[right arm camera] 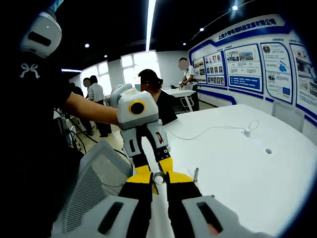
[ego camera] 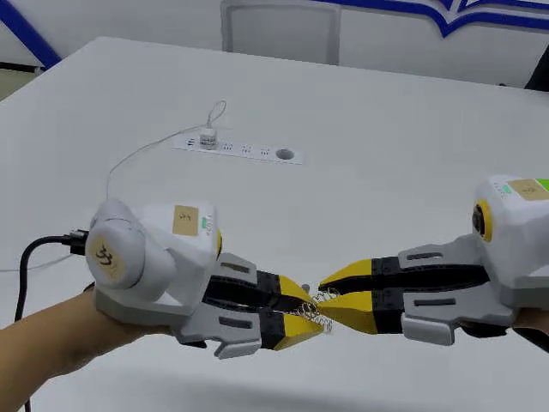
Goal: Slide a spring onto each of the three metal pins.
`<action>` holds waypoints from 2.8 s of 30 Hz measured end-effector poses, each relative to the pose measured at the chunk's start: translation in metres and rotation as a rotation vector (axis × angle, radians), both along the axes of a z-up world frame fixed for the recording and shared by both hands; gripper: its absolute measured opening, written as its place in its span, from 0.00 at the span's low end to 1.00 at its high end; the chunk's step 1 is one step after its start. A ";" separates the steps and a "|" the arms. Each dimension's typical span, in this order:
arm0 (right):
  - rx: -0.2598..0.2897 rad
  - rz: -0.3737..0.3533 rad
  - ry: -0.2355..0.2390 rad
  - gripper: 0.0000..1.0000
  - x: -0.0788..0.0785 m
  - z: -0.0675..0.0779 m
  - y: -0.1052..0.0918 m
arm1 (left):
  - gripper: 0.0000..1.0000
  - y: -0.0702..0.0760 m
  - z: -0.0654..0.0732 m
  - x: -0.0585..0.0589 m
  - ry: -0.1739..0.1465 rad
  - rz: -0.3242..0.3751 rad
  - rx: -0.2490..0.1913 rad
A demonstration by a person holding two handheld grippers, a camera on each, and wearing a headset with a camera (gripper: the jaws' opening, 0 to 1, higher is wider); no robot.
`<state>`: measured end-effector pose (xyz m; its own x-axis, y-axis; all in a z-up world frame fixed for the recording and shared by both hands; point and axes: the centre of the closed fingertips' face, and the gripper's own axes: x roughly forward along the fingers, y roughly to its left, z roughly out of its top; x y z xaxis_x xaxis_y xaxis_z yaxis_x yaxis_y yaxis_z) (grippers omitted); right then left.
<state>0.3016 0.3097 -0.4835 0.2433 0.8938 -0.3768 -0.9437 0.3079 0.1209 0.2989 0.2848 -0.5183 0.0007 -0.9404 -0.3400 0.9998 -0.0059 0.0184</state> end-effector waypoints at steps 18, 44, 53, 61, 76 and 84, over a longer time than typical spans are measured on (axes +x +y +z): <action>-0.060 -0.006 -0.060 0.10 0.004 0.002 0.011 | 0.10 0.000 -0.003 0.003 0.023 0.027 0.013; -0.077 -0.091 -0.119 0.10 0.017 0.019 -0.010 | 0.25 0.011 0.004 0.016 0.064 0.103 0.001; -0.089 -0.152 -0.156 0.10 0.029 0.029 -0.029 | 0.32 0.022 0.011 0.028 0.049 0.159 -0.010; -0.110 -0.245 -0.172 0.10 0.045 0.031 -0.058 | 0.48 0.036 0.002 0.037 0.050 0.222 0.026; -0.196 -0.401 -0.163 0.10 0.072 -0.002 -0.122 | 0.64 0.060 -0.007 0.052 0.030 0.324 0.052; -0.195 -0.452 -0.101 0.10 0.078 -0.024 -0.136 | 0.75 0.065 -0.013 0.060 0.040 0.363 0.055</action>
